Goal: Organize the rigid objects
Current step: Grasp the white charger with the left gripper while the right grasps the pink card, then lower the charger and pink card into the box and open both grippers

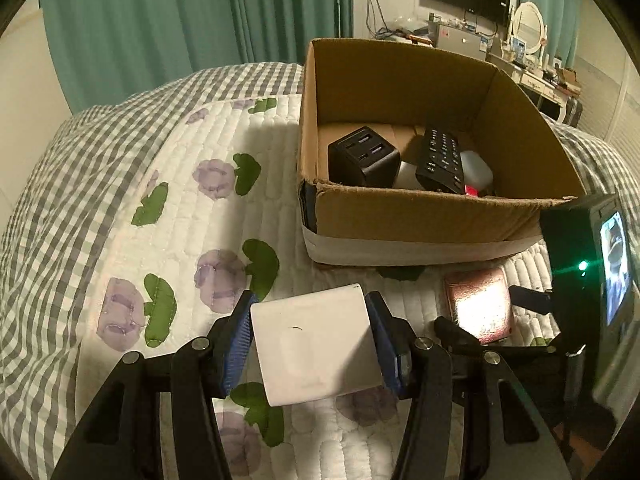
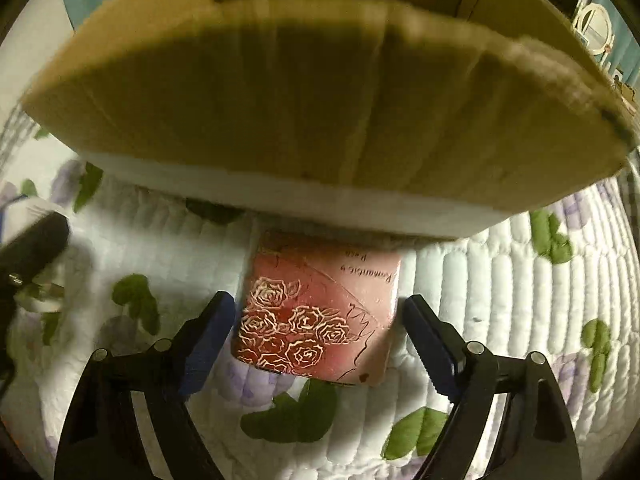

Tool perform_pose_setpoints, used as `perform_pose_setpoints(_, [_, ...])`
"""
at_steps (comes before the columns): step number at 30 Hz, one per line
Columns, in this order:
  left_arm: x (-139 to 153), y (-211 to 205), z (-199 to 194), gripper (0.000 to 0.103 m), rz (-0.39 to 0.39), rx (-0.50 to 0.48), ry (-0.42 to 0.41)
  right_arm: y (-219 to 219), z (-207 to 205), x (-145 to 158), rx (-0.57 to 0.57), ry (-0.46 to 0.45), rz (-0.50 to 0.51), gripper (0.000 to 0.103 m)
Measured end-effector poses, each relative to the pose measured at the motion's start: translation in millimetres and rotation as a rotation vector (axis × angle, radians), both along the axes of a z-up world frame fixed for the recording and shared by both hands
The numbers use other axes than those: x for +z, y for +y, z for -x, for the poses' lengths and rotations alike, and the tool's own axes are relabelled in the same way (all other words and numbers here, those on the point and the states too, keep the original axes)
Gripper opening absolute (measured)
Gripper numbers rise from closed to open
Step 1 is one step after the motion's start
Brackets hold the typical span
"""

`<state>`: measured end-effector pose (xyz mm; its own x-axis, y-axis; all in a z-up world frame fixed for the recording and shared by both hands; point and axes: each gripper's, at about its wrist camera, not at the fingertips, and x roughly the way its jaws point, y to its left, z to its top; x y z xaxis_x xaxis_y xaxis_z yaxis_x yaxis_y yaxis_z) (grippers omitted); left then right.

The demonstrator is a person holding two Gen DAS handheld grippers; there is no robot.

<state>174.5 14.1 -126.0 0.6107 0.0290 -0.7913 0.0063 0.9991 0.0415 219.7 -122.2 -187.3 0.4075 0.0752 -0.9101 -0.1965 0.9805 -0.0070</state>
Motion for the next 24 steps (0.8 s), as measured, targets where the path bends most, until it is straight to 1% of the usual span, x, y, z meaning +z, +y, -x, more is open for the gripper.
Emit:
perform_pose_setpoints(3, [2, -3, 2, 0.056, 0.003, -0.010, -0.007, -1, 2, 0, 0.017, -0.006, 0.009, 0.075])
perform_pose_setpoints(4, [3, -4, 3, 0.056, 0.002, -0.012, -0.008, 0, 3, 1, 0.025, -0.004, 0.011, 0.075])
perform_pose_setpoints(8, [8, -10, 10, 0.056, -0.002, -0.019, -0.015, -3, 10, 6, 0.052, -0.002, 0.005, 0.074])
perform_pose_setpoints(11, [15, -14, 16, 0.056, -0.007, -0.025, -0.027, -7, 20, 17, 0.064, -0.032, -0.004, 0.073])
perform_pose_setpoints(15, [28, -20, 24, 0.056, -0.001, -0.037, -0.048, -12, 38, 38, 0.081, -0.075, -0.004, 0.073])
perform_pose_setpoints(19, [44, -25, 33, 0.056, 0.001, -0.045, -0.075, -5, 52, 61, 0.100, -0.116, 0.002, 0.073])
perform_pose_setpoints(22, [57, -27, 38, 0.056, 0.005, -0.054, -0.094, -2, 65, 75, 0.104, -0.154, -0.017, 0.073])
perform_pose_setpoints(24, [68, -28, 41, 0.056, 0.004, -0.058, -0.112, -8, 73, 92, 0.107, -0.187, -0.028, 0.073])
